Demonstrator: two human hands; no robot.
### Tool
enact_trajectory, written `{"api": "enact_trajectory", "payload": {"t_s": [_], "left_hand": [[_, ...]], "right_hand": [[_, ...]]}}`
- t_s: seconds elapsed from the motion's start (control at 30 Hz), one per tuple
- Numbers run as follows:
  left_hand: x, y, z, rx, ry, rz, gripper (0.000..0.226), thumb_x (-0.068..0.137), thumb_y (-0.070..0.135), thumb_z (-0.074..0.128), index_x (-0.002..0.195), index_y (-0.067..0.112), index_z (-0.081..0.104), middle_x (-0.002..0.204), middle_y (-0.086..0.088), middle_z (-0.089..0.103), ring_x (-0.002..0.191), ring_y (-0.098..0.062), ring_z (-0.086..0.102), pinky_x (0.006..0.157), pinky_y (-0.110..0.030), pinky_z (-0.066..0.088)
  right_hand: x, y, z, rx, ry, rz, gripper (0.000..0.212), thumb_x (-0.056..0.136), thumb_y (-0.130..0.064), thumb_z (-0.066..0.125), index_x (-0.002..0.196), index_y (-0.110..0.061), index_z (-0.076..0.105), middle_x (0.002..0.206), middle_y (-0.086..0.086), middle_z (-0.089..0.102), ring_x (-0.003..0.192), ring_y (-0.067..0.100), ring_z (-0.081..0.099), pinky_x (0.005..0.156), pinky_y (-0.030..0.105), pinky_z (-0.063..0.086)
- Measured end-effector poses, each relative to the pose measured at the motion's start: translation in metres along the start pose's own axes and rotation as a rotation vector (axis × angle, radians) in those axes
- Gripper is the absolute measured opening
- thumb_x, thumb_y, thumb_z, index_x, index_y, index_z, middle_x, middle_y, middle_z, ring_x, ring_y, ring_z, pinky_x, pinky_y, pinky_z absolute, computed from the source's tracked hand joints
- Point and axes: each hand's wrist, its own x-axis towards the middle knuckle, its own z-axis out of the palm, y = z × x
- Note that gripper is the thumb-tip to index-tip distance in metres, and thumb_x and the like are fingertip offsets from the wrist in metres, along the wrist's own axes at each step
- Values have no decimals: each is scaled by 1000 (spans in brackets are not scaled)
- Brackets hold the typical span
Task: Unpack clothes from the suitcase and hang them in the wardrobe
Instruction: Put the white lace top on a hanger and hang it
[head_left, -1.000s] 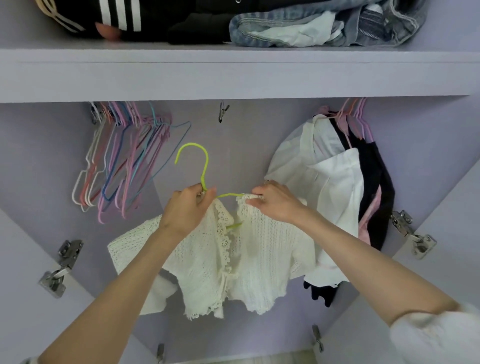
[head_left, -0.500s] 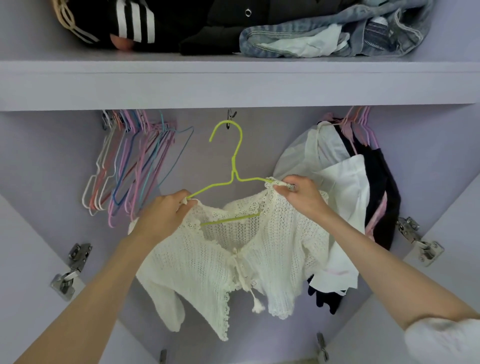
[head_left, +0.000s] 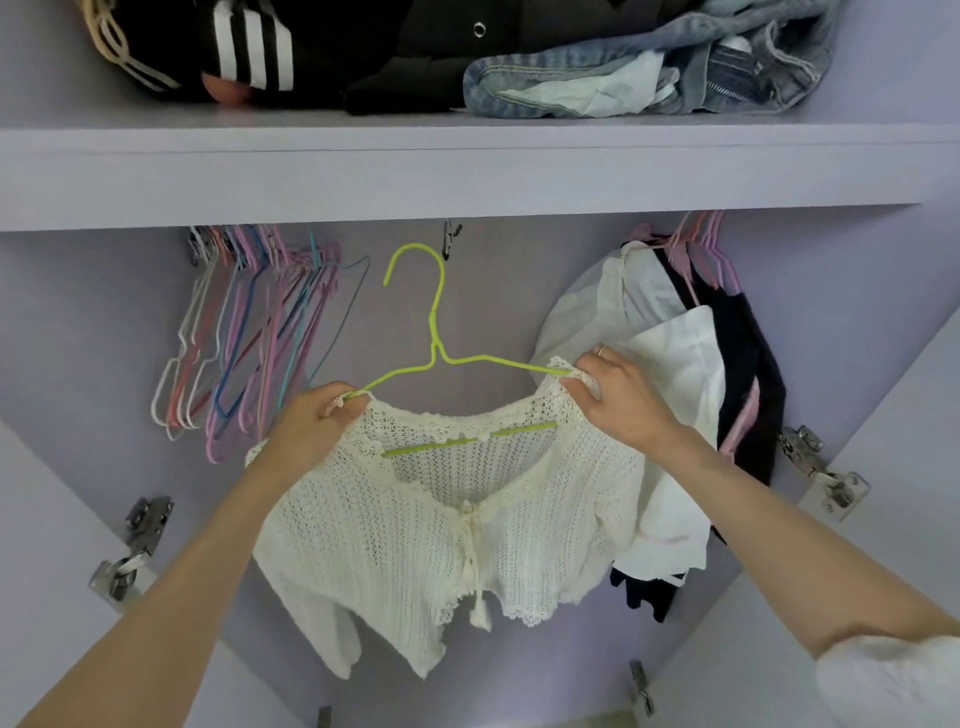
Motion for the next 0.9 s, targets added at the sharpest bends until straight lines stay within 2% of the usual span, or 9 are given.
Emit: {"api": "enact_trajectory", "payload": {"t_s": [0.1,0.2,0.23,0.3,0.47,0.57,0.67,0.77,0.9], "left_hand": [[-1,-6,12,54,-46,-6,5,90,13,58,89,12,63,76,-4,53,76,-19,45,64,-19,36],[0,-9,27,178,54,116,18,84,3,64,102,6,64,101,-16,59,96,-29,54,91,-34,43],[1,-6,31,224,90,153,25,83,2,64,108,4,62,108,-17,57,104,-31,53,97,-38,41],[2,5,35,286,135,259,29,86,1,59,115,2,59,114,-17,55,109,-33,52,99,-35,37],[3,62,46,428,241,618,31,85,10,42,111,4,59,111,-15,57,103,-31,54,89,-34,43],[1,102,54,453,372,801,29,83,6,41,109,10,53,113,-14,55,103,-28,49,84,-39,45],[7,136,61,522,525,951,38,78,0,43,114,11,50,124,-13,47,118,-33,41,98,-44,37],[18,154,62,683,596,889,57,77,1,44,133,13,42,143,-16,32,134,-38,24,112,-55,19],[36,150,61,833,593,692,73,82,8,55,147,20,24,154,-19,15,141,-41,6,111,-62,7]], "right_hand": [[-7,5,5,70,-50,115,22,91,-18,55,78,-1,55,81,14,56,78,32,56,69,35,39],[-18,14,9,14,-106,317,34,93,-22,51,62,-14,39,74,12,55,78,30,57,68,33,35],[-21,16,10,-34,-129,394,33,93,-24,49,63,-15,40,77,13,60,82,31,60,72,33,37],[-27,24,8,-87,-149,556,24,92,-25,45,71,-13,47,82,9,62,89,31,61,78,33,38],[-32,46,-9,91,-232,907,19,89,-22,47,74,-9,51,81,5,57,82,28,56,76,31,37],[-29,48,-24,284,-209,956,27,92,-32,47,84,-7,51,72,2,52,80,26,55,76,33,44],[-19,48,-37,417,-137,978,38,96,-36,36,103,-2,53,83,6,54,87,27,51,88,37,44],[-3,50,-49,584,-34,1013,41,96,-27,33,120,0,50,121,17,56,107,32,50,99,41,38],[28,56,-61,646,111,1007,42,93,-11,35,133,0,41,129,16,53,112,32,50,88,34,40]]}}
